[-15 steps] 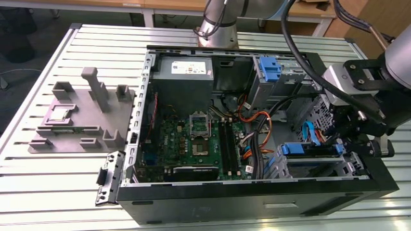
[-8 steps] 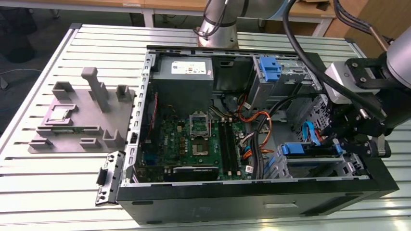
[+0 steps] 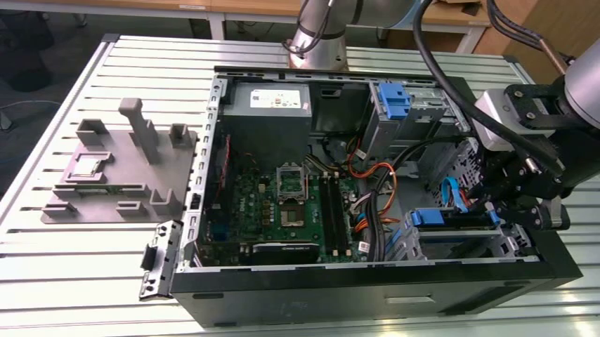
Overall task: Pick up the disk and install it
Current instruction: 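Insert the second disk wire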
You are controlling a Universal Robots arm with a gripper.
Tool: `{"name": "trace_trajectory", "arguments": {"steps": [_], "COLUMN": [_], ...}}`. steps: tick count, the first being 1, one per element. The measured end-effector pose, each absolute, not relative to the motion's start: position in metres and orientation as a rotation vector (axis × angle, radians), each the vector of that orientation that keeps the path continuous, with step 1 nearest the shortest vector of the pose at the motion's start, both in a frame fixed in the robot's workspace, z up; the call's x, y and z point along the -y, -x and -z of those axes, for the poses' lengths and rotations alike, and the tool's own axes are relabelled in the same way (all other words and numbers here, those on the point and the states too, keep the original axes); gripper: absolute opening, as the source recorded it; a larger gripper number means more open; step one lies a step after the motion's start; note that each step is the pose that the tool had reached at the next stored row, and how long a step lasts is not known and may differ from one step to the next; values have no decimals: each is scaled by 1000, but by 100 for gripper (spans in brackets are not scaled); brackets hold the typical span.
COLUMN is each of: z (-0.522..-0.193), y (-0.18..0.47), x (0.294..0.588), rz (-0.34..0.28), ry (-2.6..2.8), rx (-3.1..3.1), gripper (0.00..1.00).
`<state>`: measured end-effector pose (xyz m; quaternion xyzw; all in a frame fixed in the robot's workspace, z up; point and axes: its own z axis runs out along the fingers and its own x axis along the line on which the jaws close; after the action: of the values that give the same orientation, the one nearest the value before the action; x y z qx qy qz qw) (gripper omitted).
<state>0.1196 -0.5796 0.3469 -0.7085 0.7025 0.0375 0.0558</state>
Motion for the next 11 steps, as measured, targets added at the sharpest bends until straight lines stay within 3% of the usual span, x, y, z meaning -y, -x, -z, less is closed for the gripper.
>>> {"name": "trace_trajectory", "arguments": {"steps": [11], "z": [-353], "y": [-120], "x": [580], "rz": [-110], "ry": [2142], "rx": [-2143], "gripper": [24]}}
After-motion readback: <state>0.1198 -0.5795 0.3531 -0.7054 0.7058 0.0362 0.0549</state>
